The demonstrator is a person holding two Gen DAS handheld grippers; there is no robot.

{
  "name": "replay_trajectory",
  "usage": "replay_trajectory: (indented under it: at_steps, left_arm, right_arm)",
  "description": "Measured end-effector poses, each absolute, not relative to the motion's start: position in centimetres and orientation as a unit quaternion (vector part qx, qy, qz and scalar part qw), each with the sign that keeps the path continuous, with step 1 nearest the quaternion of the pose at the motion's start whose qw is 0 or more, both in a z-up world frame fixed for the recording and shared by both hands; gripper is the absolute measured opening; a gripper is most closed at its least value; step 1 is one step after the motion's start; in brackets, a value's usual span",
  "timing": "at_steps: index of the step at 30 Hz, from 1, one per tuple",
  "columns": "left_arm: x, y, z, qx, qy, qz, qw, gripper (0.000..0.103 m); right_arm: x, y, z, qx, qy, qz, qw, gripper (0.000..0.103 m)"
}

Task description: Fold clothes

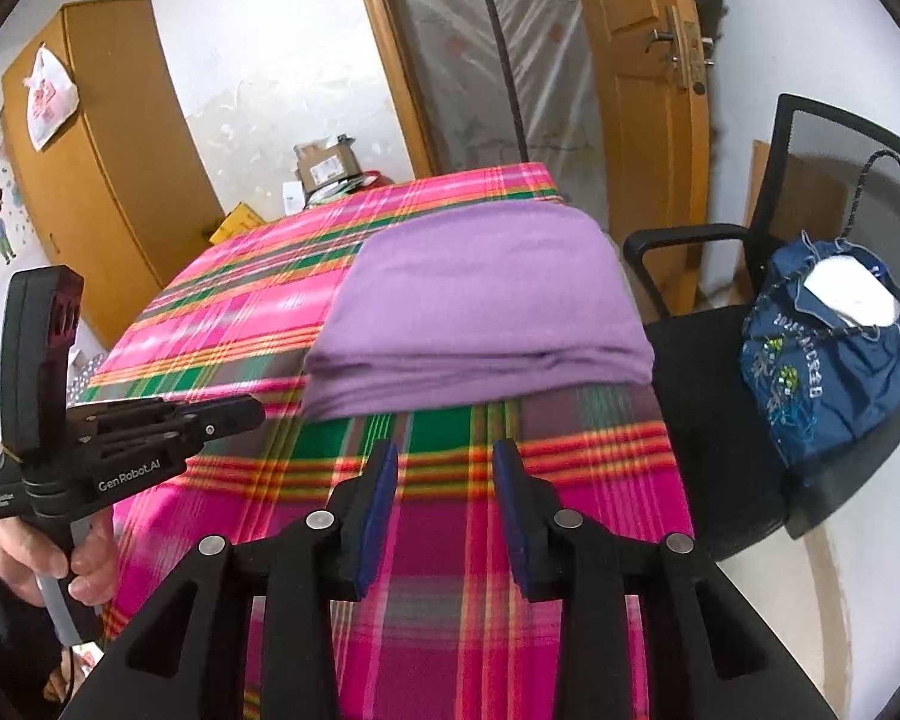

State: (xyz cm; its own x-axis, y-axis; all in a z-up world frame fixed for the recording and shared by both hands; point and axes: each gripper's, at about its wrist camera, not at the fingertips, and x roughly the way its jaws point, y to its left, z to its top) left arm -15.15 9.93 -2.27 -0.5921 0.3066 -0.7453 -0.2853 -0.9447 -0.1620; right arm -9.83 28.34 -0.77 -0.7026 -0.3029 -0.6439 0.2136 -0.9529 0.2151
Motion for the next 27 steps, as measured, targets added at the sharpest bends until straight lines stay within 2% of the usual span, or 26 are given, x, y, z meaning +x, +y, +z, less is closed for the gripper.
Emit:
replay_trajectory:
  at_steps: [9,21,25,26,27]
  left_arm:
    - [-12.4,9.3,-1.7,-0.413,-0.009,0.896,0.161,0.003]
    - [-7.0,7.0,1.2,-0.361,-0.030,0.918,0.161,0.003]
    - [-6.0,6.5,1.2,-0.353,-0.031,0.921,0.161,0.003]
    - [-6.0,6.3,1.0,-0.354,-0.033,0.921,0.161,0.003]
    - [-6.1,6.2,0.9,-0.355,-0.034,0.920,0.160,0.003]
  right_arm:
    - [-7.3,28.9,0.5,0.351,-0.072,-0.925,0.129,0.034]
    - [-4.8,26.3,2.7,0.312,-0.041,-0.941,0.122,0.034]
    - [-3.2,26.5,3.8,0.247,-0.049,-0.963,0.099,0.034]
    - [-2.9,26.6,4.0,0.225,-0.047,-0.969,0.094,0.040]
    - [-3.4,26.6,3.6,0.235,-0.046,-0.966,0.094,0.058]
